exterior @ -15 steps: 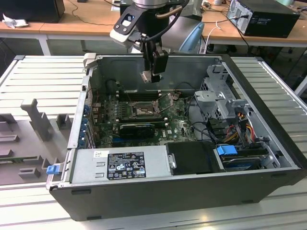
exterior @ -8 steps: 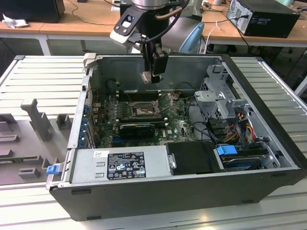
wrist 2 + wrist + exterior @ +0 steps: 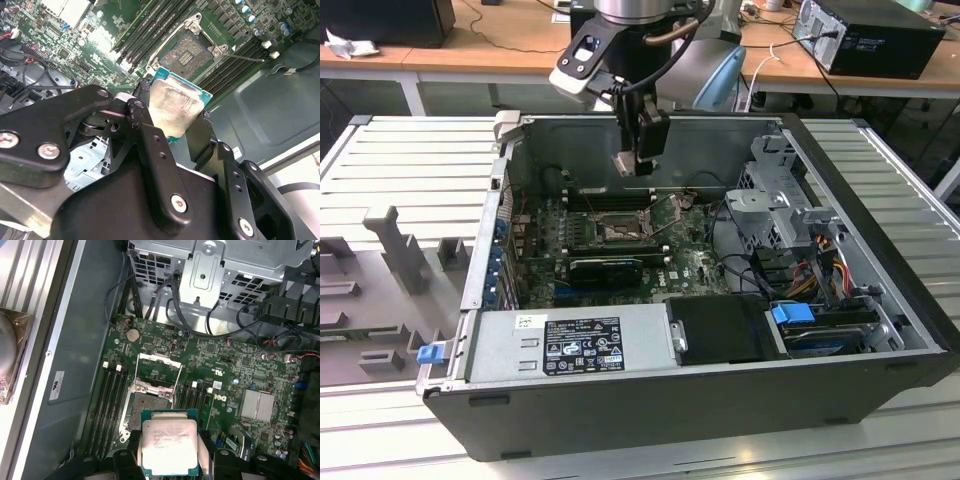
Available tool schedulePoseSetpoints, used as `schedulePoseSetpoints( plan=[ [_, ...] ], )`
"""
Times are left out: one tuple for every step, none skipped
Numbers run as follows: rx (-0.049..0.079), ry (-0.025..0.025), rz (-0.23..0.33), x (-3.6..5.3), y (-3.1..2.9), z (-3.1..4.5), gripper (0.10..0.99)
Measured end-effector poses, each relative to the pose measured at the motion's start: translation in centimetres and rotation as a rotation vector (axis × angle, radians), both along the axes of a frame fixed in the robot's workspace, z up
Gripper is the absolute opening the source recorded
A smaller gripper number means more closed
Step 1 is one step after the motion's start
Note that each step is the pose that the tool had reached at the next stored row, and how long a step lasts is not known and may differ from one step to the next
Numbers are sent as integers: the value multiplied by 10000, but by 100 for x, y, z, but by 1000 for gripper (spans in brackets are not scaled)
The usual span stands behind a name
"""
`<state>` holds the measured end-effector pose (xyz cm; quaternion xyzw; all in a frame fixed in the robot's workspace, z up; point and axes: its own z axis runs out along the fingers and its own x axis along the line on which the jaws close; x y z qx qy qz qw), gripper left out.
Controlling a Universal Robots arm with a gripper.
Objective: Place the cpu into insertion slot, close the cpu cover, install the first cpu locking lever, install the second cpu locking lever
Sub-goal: 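Place the cpu into insertion slot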
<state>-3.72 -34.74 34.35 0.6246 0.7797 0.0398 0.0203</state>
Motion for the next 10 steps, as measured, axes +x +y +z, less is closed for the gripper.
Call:
schedulePoseSetpoints(
  plan=[
    [0, 0, -15, 0, 0, -2, 529],
    [1, 0, -36, 0, 0, -5, 529],
    [1, 0, -68, 0, 0, -9, 529],
    [1, 0, -93, 0, 0, -13, 529],
    [2, -1, -110, 0, 0, -17, 529],
    [1, 0, -126, 0, 0, -20, 529],
    [1, 0, -151, 0, 0, -25, 529],
    [1, -1, -168, 0, 0, -30, 529],
    [1, 0, -176, 0, 0, -34, 529],
    [1, 0, -184, 0, 0, -43, 529]
  ],
)
